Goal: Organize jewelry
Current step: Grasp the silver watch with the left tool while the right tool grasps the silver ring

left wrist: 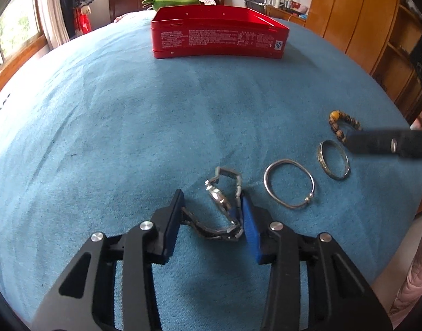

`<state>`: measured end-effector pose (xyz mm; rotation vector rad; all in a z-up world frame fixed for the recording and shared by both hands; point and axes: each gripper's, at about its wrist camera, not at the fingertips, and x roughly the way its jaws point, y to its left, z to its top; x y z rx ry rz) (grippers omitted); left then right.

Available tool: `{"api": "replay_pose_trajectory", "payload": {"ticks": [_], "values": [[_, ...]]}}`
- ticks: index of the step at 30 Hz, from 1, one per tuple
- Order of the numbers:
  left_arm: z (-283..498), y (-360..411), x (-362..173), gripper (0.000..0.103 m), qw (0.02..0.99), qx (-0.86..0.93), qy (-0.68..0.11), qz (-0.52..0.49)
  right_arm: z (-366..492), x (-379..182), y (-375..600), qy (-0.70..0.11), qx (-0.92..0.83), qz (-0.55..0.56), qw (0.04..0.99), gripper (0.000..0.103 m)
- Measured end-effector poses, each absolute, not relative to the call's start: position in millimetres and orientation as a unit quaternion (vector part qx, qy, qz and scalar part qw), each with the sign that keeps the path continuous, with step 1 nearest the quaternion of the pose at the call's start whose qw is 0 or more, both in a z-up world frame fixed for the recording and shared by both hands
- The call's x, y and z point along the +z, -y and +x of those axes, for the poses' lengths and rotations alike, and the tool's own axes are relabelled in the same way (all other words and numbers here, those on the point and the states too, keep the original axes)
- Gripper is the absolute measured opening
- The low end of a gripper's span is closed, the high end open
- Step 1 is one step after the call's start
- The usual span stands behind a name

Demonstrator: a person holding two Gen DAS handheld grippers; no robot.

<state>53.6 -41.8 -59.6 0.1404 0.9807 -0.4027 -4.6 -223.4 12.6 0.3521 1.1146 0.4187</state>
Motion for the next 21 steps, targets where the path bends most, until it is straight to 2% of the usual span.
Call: {"api": "replay_pose_trajectory", "payload": {"ticks": [13,21], "values": [[48.7,27.4,-45.7,0.039,0.872,-0.178,-0.452,0.056,1.0,-14.1,199.3,-0.592,0.182,0.177,0.765,0.031],[49.5,20.1,-45.3,0.039,0.875,-0.177,-0.448,0.052,13.4,-25.4,189.4,-0.603,0.166,0.176,0.760,0.031]]}}
